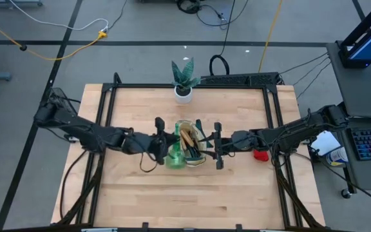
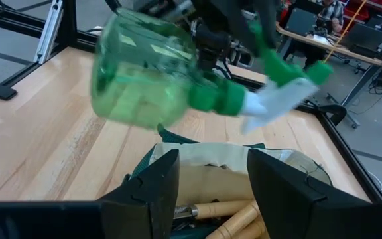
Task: Pick & Place Garden tools in Gardening bag
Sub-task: Put the green spray bottle into the gardening bag
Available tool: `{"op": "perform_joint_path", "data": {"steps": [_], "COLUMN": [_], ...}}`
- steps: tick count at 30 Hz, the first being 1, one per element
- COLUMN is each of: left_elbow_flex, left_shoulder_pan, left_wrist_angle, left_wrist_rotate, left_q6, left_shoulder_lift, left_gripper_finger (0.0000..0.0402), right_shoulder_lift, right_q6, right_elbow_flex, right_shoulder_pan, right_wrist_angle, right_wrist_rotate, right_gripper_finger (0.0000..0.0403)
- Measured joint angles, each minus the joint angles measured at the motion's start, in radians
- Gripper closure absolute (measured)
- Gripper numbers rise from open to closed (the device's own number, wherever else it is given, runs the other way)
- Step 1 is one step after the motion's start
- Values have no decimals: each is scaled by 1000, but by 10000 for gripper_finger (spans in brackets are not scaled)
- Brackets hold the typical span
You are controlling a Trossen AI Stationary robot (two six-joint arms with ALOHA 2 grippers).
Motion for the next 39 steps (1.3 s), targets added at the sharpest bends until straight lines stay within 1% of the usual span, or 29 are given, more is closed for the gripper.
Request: {"op": "perform_joint_path", "data": {"steps": [7,11,23,31,39], "left_elbow_flex": [0,0,0,0,0], "left_shoulder_pan": [73,110,171,176,170], "left_wrist_angle": [210,269,297,291,281], "left_wrist_rotate": [-1,0,-2,-3,-26], "left_q6": [83,91,66,69,51], "left_shoulder_lift": [77,115,184,229,258], "left_gripper_finger": [382,382,382,382,382], "right_shoulder_lift": [0,0,0,0,-1], "right_q6": [0,-3,-11,-33,-33], "right_elbow_flex": [0,0,0,0,0], "right_shoulder_pan": [0,0,0,0,0], "right_wrist_angle": [0,-5,-8,-11,-25], "right_wrist_rotate": [0,1,4,5,5], "right_gripper_finger": [232,232,232,232,232]}}
